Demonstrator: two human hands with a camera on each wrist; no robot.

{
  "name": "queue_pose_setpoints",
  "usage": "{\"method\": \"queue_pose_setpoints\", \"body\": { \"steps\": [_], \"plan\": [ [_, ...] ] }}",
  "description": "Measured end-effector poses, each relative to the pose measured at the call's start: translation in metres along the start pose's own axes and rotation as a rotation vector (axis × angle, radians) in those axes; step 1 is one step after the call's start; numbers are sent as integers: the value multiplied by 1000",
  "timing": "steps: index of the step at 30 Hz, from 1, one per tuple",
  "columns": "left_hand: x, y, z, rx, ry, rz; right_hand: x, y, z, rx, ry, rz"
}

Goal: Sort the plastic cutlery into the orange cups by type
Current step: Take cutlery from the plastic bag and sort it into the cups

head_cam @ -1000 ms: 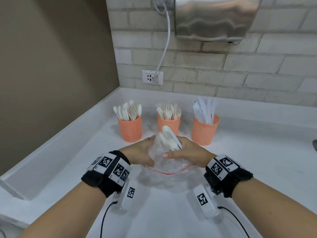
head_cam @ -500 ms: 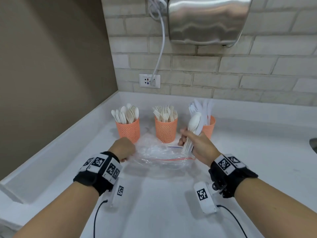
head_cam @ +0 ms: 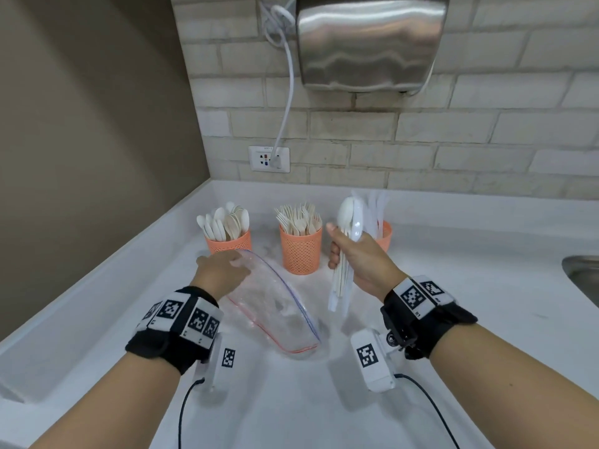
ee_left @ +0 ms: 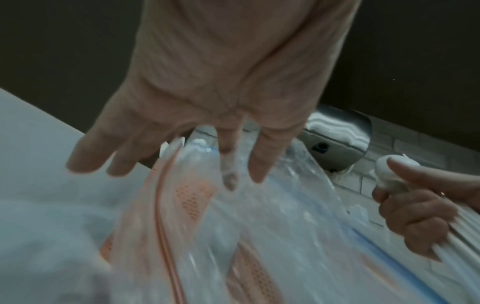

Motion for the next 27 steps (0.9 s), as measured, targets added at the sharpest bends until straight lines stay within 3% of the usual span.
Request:
{"method": "queue_pose_setpoints", "body": {
  "steps": [2,6,8,11,13,15,17,19,23,27],
  "plan": [
    [0,4,1,-61,24,-45,0,-4,-1,30,24,-33],
    [4,1,-2,14,109,-118,3,-7,-3,49,50,-82],
    [-3,3,-4,-19,18,-91,4,-8,-3,45,34,-82],
    [-35,4,-23,-42,-279,-198,5,-12,-3,42,-22,-13],
    [-61,-6,-43,140,-392,-372,7,-21,-5,46,-99,145],
    [-79,-21,-57,374,-376,-564,12,-31,-9,60,-154,241],
    [-85,-34,-60,549,-299,-763,15,-38,-13,107,-187,139],
    [-85,-40,-59,618,-259,-872,16,-39,-16,165,-210,-103],
    [-83,-45,-55,557,-253,-956,15,-35,-15,221,-137,-365],
    [-82,-47,-51,481,-265,-1008,16,-27,-15,28,-43,-228]
  ]
}}
Point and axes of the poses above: each hand's wrist, its own z-axis towards the middle knuckle, its own y-axis out of the back of the hand, x = y × z, the point moved 4 cm from there along z, towards the middle knuckle, and after that the axes turned 7 degrees about -x, right-handed, at the moved point
